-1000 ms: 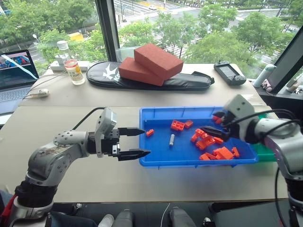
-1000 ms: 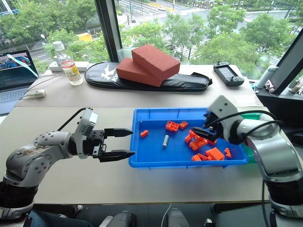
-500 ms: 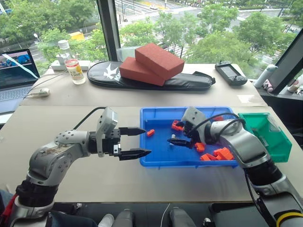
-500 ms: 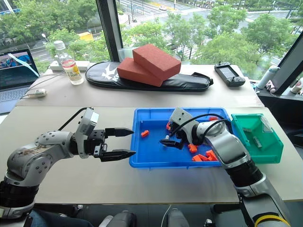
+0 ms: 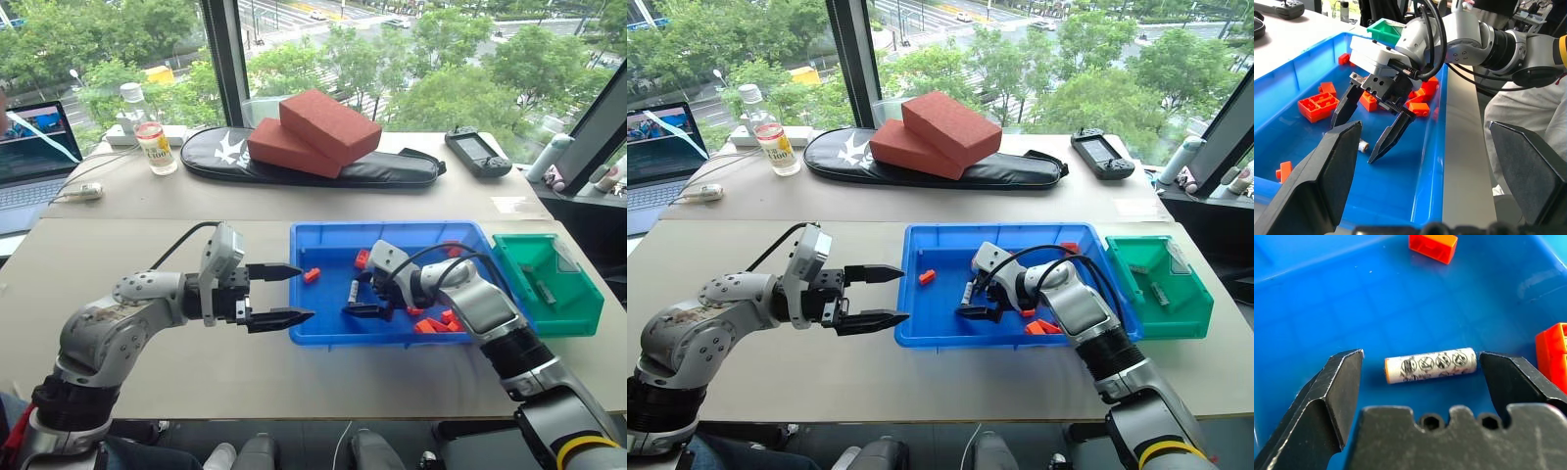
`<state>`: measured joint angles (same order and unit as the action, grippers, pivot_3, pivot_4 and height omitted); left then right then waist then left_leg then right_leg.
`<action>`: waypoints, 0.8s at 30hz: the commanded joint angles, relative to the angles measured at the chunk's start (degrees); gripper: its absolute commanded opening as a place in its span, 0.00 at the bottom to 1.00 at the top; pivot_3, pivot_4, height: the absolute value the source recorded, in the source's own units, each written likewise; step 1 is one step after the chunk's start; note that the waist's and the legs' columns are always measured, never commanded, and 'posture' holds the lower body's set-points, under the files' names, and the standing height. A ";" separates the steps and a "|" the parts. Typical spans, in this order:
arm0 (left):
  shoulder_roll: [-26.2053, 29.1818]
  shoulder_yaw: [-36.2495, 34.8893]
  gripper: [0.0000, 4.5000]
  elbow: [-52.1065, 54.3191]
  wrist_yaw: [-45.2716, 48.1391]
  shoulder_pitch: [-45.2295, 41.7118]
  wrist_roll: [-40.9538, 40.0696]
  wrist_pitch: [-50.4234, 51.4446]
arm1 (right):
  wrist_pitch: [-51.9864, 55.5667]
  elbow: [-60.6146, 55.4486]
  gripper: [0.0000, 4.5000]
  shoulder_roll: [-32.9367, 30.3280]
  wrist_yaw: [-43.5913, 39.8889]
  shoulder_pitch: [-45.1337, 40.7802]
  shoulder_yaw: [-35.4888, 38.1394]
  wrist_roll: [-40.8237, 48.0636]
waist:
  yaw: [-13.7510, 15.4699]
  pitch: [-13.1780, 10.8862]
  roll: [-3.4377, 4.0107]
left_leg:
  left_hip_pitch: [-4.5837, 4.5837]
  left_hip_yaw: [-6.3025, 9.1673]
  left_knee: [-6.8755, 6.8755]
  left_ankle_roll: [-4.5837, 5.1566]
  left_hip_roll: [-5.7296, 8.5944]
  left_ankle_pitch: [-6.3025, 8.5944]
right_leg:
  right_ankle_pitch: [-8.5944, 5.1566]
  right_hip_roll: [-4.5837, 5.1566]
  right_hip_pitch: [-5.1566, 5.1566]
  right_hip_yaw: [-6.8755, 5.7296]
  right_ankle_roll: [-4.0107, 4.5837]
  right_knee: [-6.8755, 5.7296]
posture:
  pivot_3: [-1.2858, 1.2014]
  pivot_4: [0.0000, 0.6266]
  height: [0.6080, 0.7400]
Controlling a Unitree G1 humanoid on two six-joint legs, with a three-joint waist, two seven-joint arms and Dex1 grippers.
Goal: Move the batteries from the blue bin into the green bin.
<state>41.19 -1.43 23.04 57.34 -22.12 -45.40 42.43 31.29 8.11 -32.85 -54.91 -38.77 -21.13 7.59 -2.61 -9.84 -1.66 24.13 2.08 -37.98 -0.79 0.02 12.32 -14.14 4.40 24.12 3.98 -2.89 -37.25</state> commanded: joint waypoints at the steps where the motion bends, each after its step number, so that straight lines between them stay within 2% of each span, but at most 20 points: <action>1: 0.71 -1.94 1.00 1.93 0.24 0.10 -1.46 -0.11 | 0.19 0.01 0.86 0.04 -0.62 0.08 1.08 -0.49 | 0.01 0.00 0.00 | -0.01 0.00 0.00 0.00 0.00 0.00 | 0.00 0.00 -0.01 0.00 0.00 -0.01 | 0.52 0.24 1.00; 3: 0.80 -1.92 1.00 1.82 0.37 0.17 -1.34 -0.20 | 0.48 -1.17 0.74 -0.33 -0.83 0.37 1.51 -0.30 | 0.02 0.00 0.00 | -0.01 0.00 0.00 0.00 0.01 0.00 | 0.00 0.01 -0.01 0.00 0.00 -0.01 | 0.52 0.24 1.00; 5: 0.84 -1.96 1.00 1.75 0.48 0.18 -1.40 -0.16 | 0.85 -3.09 0.58 -0.70 -0.83 0.79 2.66 0.54 | 0.04 0.00 0.00 | -0.01 0.00 0.00 0.00 0.00 0.00 | 0.00 0.01 0.00 0.01 0.00 -0.01 | 0.52 0.24 1.00; 6: 0.84 -1.96 1.00 1.74 0.51 0.18 -1.39 -0.17 | 1.52 -4.01 0.57 -0.70 -0.45 0.89 3.61 1.12 | 0.04 0.00 0.00 | -0.01 0.00 0.00 0.00 0.01 0.00 | 0.00 0.01 0.00 0.00 0.00 -0.02 | 0.52 0.24 1.00; 8: 0.87 -1.97 1.00 1.74 0.57 0.22 -1.37 -0.18 | 3.62 -6.85 0.57 -0.65 0.82 0.83 6.92 3.08 | 0.05 0.00 0.00 | 0.00 0.00 0.00 0.00 0.01 0.00 | 0.00 0.01 0.01 0.00 0.00 -0.03 | 0.52 0.24 1.00; 13: 0.82 -2.09 1.00 1.89 0.45 0.45 -1.43 -0.14 | 10.03 -16.72 0.57 -1.99 8.56 -1.53 24.81 10.65 | 0.16 -0.01 0.00 | 0.04 0.02 0.00 0.00 0.02 0.00 | 0.00 0.02 0.07 0.02 0.00 -0.11 | 0.52 0.24 1.00; 17: 0.78 -1.98 1.00 1.54 0.61 0.59 -1.06 -0.45 | 13.26 -16.60 0.57 -4.24 21.63 -7.34 39.16 10.26 | 0.27 -0.01 0.00 | 0.04 0.00 0.00 0.00 0.03 0.00 | 0.00 0.04 0.05 0.01 0.00 -0.08 | 0.52 0.24 1.00; 19: 0.59 -1.83 1.00 1.35 0.61 0.40 -0.94 -0.54 | 14.92 -15.96 0.57 -7.08 26.46 -7.86 42.25 7.50 | 0.34 -0.01 0.00 | 0.04 0.00 0.00 0.00 0.02 0.00 | 0.00 0.03 0.05 0.01 0.00 -0.08 | 0.52 0.24 1.00; 24: 0.20 -1.24 1.00 1.02 0.96 -0.03 -0.86 -0.58 | 20.67 -14.63 0.57 -13.03 36.56 -1.26 45.57 -0.28 | 0.44 0.01 -0.01 | 0.05 -0.04 0.04 0.00 0.02 0.01 | 0.00 0.04 0.00 0.00 0.00 0.04 | 0.52 0.24 1.00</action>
<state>41.22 -2.00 23.01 57.71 -21.78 -45.42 42.43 49.40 -6.83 -44.38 -22.39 -41.78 21.94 10.19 -2.17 -9.84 -1.67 24.18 2.03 -37.93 -0.79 0.05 12.32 -14.15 4.44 24.12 3.99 -2.89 -37.21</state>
